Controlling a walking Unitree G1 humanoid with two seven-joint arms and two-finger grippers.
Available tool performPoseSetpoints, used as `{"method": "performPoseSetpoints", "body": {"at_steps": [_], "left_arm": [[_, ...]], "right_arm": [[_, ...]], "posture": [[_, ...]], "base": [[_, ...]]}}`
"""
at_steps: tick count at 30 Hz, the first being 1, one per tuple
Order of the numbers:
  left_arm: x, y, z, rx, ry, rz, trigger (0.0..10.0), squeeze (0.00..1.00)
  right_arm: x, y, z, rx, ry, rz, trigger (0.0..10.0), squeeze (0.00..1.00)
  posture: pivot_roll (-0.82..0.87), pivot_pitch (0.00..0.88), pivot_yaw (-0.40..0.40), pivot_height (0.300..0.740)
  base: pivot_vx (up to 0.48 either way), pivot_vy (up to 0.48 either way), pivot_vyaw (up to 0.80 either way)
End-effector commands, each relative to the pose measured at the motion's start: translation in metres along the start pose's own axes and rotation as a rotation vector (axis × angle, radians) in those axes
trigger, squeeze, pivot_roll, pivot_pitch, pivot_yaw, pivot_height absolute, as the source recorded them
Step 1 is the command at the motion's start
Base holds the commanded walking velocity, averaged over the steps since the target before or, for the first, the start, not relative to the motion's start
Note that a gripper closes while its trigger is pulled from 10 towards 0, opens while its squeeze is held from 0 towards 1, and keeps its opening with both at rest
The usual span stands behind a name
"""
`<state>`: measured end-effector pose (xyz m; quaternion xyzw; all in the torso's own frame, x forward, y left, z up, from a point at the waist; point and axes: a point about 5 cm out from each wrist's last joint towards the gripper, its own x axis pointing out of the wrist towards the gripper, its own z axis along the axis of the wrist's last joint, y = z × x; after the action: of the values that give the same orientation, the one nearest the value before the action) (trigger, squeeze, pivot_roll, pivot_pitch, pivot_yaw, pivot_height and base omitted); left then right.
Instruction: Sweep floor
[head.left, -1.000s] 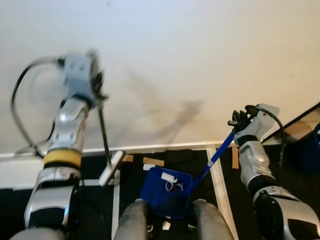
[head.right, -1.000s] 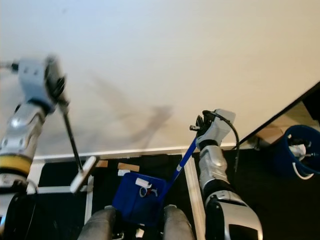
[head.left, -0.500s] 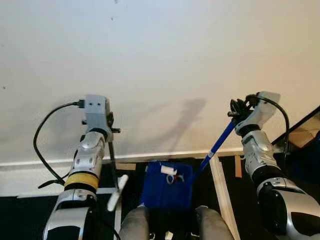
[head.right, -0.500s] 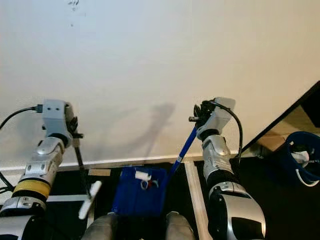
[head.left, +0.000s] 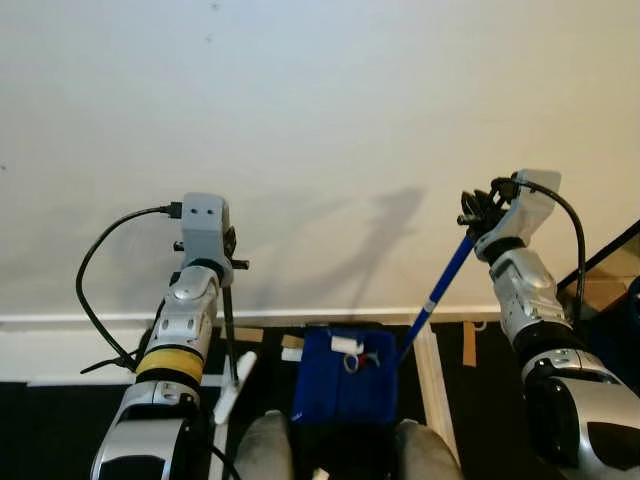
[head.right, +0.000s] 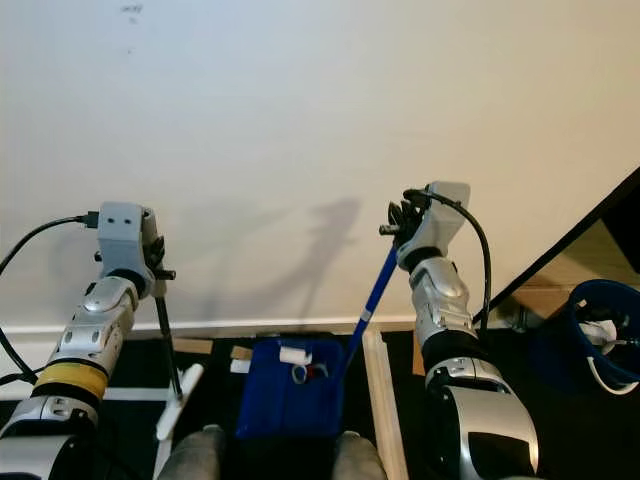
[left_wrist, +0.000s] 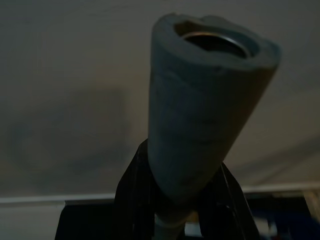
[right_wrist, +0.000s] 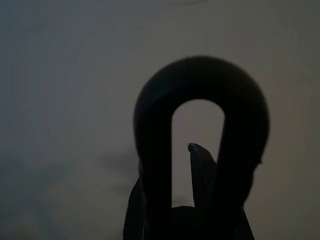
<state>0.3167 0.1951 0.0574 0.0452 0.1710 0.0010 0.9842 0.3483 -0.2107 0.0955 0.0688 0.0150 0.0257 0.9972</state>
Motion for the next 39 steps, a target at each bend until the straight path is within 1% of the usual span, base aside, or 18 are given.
{"method": "performPoseSetpoints", "body": {"at_steps": [1,9,10,14,18,23,31,39], "left_arm": [[0.001,-0.013,0.002,-0.016,-0.002,-0.049,10.0,0.0],[0.001,-0.02,0.002,-0.026,-0.002,-0.066,10.0,0.0],[0.002,-0.026,0.003,-0.028,-0.004,-0.077,10.0,0.0],[0.002,-0.029,0.005,-0.03,-0.006,-0.084,10.0,0.0],[0.001,-0.03,0.005,-0.032,-0.009,-0.089,10.0,0.0],[0.0,-0.031,0.005,-0.034,-0.008,-0.093,10.0,0.0],[0.0,-0.032,0.004,-0.037,-0.004,-0.092,10.0,0.0],[0.0,-0.034,0.007,-0.038,-0.006,-0.1,10.0,0.0]], "right_arm": [[-0.001,-0.007,0.005,-0.014,-0.004,-0.013,10.0,0.0],[-0.004,-0.011,0.005,-0.015,0.008,-0.028,10.0,0.0],[-0.002,-0.011,0.014,-0.019,0.009,-0.024,10.0,0.0],[0.0,-0.011,0.022,-0.007,0.01,-0.011,10.0,0.0],[0.0,-0.01,0.029,-0.02,0.012,0.014,10.0,0.0],[-0.004,-0.016,0.025,-0.027,0.025,-0.023,10.0,0.0],[-0.009,-0.017,0.02,-0.007,0.04,-0.046,10.0,0.0],[-0.012,-0.02,0.029,-0.001,0.042,-0.05,10.0,0.0]], "posture": [[0.06,0.0,-0.011,0.74],[0.05,0.0,-0.006,0.74],[0.04,0.0,-0.002,0.74],[0.03,0.0,-0.002,0.74],[0.03,0.0,-0.003,0.74],[0.03,0.0,-0.003,0.74],[0.02,0.0,0.003,0.74],[0.02,0.0,0.01,0.74]], "base": [[0.0,-0.48,0.0],[0.0,-0.48,0.0],[0.0,-0.48,0.0],[0.0,-0.48,0.0],[0.0,-0.48,0.0],[0.0,-0.48,0.0],[0.0,-0.48,0.0],[0.0,-0.48,0.0]]}}
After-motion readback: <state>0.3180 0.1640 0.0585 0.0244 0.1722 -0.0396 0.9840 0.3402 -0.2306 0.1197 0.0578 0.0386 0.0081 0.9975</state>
